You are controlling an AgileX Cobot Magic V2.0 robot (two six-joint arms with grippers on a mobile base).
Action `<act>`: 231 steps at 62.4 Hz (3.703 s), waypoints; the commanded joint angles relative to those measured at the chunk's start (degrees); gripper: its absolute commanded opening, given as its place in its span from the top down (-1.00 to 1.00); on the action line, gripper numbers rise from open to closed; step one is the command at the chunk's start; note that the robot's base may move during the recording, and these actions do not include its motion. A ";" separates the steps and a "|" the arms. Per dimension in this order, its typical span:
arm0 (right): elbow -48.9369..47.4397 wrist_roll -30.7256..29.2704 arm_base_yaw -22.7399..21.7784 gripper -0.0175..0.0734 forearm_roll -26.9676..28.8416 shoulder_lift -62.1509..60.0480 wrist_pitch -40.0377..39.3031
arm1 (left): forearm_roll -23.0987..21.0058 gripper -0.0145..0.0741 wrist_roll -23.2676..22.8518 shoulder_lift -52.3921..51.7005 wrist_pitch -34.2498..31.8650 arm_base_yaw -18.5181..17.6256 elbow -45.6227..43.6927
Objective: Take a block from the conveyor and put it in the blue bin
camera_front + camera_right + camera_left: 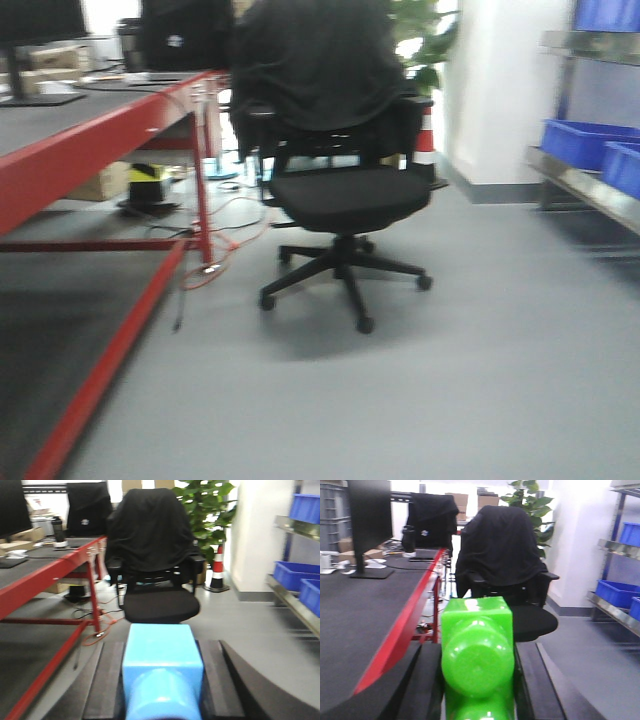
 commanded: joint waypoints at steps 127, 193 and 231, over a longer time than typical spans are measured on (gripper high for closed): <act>0.07 -0.14 -0.01 0.97 -0.43 -0.27 -1.48 | -0.02 0.92 -0.16 -0.17 -2.19 -0.36 0.12; 0.07 -0.14 -0.01 0.97 -0.43 -0.27 -1.48 | -0.02 0.92 -0.16 -0.17 -2.19 -0.36 0.12; 0.07 -0.14 -0.01 0.97 -0.43 -0.27 -1.48 | -0.02 0.92 -0.16 -0.17 -2.19 -0.36 0.12</act>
